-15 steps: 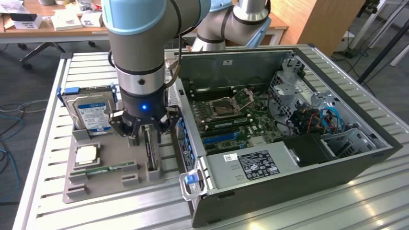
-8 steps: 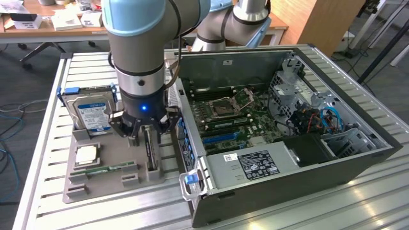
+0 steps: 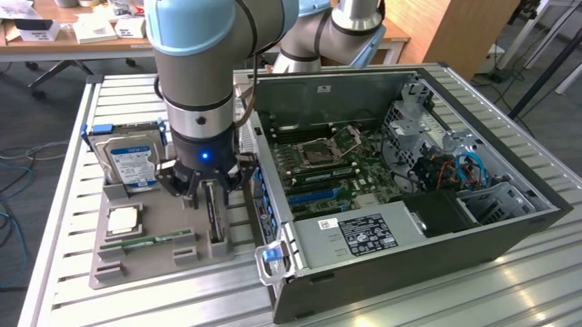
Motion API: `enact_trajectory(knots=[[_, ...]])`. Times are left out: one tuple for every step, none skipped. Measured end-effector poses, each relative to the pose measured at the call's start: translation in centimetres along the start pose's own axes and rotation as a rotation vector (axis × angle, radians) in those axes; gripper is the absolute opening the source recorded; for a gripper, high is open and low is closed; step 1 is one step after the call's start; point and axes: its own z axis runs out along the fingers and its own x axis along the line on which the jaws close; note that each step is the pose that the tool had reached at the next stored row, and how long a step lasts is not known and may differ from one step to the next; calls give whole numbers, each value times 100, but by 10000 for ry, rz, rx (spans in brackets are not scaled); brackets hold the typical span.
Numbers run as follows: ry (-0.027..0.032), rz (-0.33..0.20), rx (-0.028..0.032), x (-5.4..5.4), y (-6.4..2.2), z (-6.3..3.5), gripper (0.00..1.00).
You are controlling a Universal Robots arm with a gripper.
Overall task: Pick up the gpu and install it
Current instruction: 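Pick up the gpu and move the gpu toward the slot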
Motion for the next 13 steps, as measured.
enact_trajectory(knots=[[-1,0,-1,0,0,11,53],[-1,0,-1,1,1,20,53],[0,1,0,1,2,30,53],[0,1,0,1,4,37,53],[0,3,1,2,9,43,53],[0,3,0,4,15,48,53],[-1,1,-1,4,19,52,53],[-1,1,-1,6,25,55,53],[-1,1,-1,7,33,59,53],[0,1,0,8,41,62,53],[-1,1,-1,9,47,65,53],[-1,1,-1,11,50,67,53],[-1,0,-1,13,50,69,53]])
